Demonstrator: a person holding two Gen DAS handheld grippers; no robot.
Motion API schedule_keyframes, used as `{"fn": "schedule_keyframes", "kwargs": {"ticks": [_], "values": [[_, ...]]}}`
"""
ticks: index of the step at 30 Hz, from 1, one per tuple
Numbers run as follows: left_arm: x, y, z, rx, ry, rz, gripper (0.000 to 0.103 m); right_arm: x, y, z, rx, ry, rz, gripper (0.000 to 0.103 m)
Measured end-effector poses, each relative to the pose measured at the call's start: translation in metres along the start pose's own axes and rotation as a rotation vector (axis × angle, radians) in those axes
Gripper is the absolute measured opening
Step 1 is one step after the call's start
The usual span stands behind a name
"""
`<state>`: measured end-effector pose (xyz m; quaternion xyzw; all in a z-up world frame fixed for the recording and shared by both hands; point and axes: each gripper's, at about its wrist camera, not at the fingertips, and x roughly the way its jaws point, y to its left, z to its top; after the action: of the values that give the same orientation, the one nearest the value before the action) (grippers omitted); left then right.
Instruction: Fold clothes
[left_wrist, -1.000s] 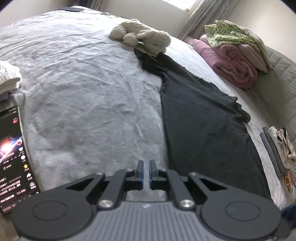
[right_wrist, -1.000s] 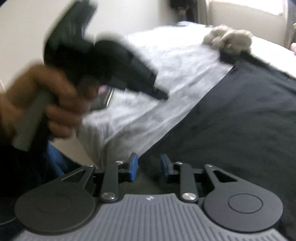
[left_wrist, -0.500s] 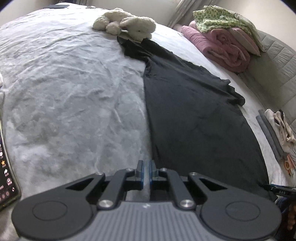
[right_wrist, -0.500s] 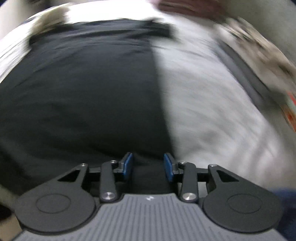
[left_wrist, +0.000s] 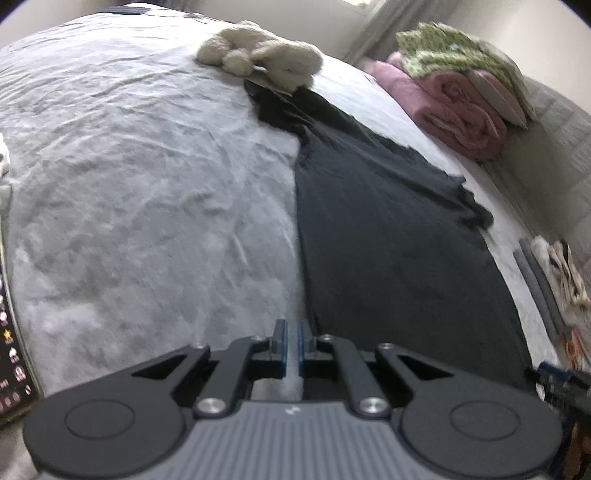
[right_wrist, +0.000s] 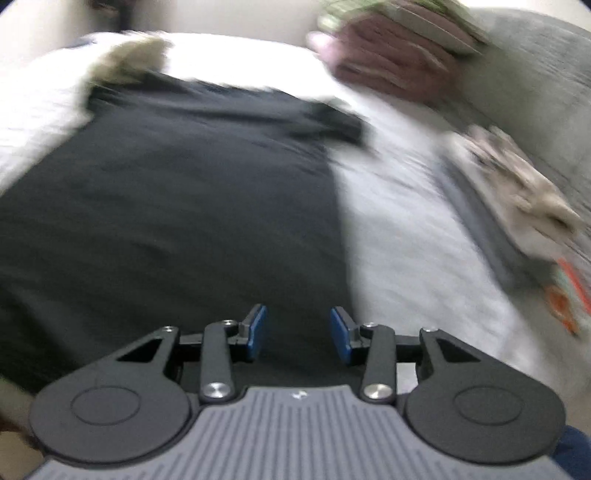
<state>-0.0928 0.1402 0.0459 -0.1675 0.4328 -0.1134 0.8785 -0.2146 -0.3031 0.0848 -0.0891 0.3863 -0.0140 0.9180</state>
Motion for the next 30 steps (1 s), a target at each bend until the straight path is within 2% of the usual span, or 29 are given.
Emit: {"fn": "schedule_keyframes", "kwargs": {"ticks": [5,8,16,18,19,21,22,23,24,30], "values": [[0.0,0.013,0.014,-0.056,-0.028,0.019,0.005,-0.018,0.084,0.012,-0.115,-0.093,0.277,0.048],[0.001,0.02,0.022,-0.088,-0.043,0.031,0.006,-0.02,0.125,0.015,-0.158,-0.11,0.403,0.048],[0.0,0.03,0.034,-0.146,-0.068,0.046,0.011,-0.019,0.201,0.019,-0.222,-0.087,0.609,0.048],[0.0,0.032,0.037,-0.161,-0.073,0.049,0.011,-0.017,0.214,0.019,-0.241,-0.069,0.635,0.048],[0.0,0.033,0.038,-0.168,-0.075,0.051,0.011,-0.014,0.221,0.018,-0.257,-0.048,0.625,0.045],[0.0,0.035,0.04,-0.182,-0.08,0.055,0.011,-0.009,0.226,0.013,-0.278,-0.021,0.607,0.037],[0.0,0.036,0.042,-0.189,-0.082,0.057,0.011,-0.006,0.228,0.01,-0.287,-0.011,0.602,0.028],[0.0,0.037,0.043,-0.196,-0.084,0.058,0.012,-0.005,0.226,0.008,-0.281,-0.008,0.605,0.008],[0.0,0.038,0.044,-0.203,-0.087,0.06,0.012,-0.006,0.221,0.009,-0.262,-0.013,0.617,0.004],[0.003,0.041,0.06,-0.241,-0.101,0.055,0.018,-0.004,0.175,0.016,-0.01,-0.002,0.752,0.004]]}}
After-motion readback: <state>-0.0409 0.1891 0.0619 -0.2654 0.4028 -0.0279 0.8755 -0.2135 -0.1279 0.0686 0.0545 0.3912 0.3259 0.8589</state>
